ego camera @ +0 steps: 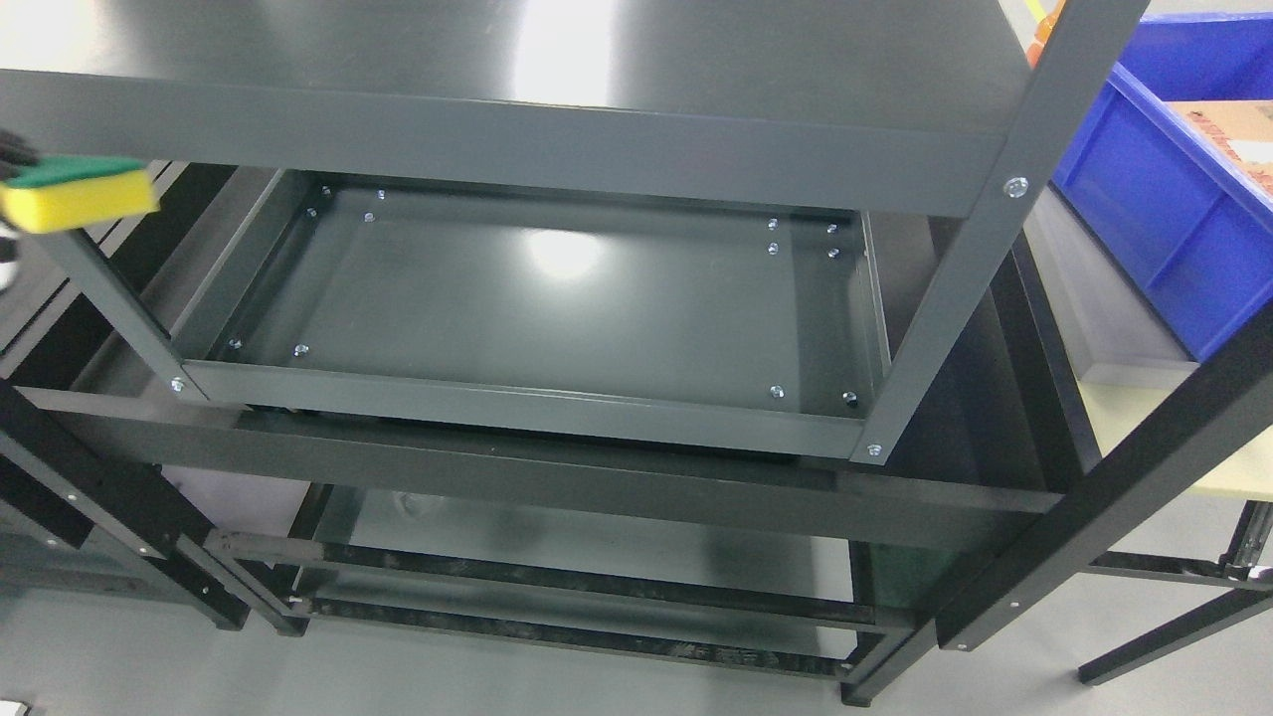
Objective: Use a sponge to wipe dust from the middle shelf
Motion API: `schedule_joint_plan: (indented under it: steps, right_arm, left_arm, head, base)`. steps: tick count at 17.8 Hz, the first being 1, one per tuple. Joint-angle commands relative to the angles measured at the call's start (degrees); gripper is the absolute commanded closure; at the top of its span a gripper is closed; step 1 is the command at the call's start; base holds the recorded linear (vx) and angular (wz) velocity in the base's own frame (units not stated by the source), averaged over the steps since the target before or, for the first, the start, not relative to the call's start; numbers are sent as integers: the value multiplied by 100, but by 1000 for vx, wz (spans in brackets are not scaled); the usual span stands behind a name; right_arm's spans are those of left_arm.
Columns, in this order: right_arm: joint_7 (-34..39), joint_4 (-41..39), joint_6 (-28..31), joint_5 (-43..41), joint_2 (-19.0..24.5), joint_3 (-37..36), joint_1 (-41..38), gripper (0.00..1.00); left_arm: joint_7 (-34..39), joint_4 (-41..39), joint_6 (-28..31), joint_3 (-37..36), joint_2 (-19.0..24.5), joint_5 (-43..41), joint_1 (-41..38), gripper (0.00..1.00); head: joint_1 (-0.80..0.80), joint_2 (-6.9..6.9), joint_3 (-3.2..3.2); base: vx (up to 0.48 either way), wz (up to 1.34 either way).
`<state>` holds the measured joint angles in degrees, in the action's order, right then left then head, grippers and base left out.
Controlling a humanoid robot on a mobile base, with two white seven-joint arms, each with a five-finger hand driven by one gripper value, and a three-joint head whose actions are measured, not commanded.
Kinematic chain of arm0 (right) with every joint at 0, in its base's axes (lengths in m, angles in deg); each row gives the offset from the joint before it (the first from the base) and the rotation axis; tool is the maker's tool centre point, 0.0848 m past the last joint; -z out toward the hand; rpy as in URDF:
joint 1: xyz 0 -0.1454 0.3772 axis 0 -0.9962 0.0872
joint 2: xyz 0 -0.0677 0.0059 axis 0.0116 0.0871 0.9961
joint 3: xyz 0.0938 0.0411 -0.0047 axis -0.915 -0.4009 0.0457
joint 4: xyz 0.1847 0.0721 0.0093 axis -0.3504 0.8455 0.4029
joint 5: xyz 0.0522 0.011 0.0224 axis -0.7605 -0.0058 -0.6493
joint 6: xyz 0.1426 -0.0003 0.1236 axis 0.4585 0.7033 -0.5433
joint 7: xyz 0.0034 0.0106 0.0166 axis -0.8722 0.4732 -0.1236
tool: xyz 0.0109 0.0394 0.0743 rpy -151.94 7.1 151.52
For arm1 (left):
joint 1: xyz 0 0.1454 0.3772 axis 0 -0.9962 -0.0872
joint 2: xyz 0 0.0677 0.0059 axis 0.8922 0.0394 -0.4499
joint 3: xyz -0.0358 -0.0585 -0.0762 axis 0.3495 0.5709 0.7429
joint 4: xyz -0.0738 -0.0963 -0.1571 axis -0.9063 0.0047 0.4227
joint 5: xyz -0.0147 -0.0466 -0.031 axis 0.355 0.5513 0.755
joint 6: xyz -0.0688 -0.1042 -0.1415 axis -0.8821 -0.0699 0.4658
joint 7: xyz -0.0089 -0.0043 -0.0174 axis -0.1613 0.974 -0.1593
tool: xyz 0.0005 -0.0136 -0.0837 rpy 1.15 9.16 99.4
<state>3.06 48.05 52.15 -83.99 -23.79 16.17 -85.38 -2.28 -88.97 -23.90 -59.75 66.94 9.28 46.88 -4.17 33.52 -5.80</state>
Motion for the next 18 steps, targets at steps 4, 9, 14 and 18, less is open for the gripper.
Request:
schedule_joint_plan:
  steps: [4, 9, 14, 18]
  right_arm:
    - [-3, -100, 5, 0, -100, -3, 0, 0]
    - [-3, -100, 5, 0, -100, -3, 0, 0]
    - [-3, -100, 5, 0, -100, 6, 0, 0]
    - [-3, -100, 5, 0, -100, -3, 0, 0]
  left_arm:
    - [19, 473, -3, 89, 551, 106, -123, 99]
    - [10, 139, -3, -1836, -475, -305, 824, 100]
    - [10, -310, -3, -3172, -1601, -885, 1722, 100]
    - [1, -310, -3, -4008, -2663, -1843, 1917, 100]
  head:
    - [0, 0, 0]
    - [0, 0, 0]
    - [0, 0, 0]
    - [0, 0, 0]
  base:
    - [0, 0]
    - [0, 0]
    - [0, 0]
    - [0, 0]
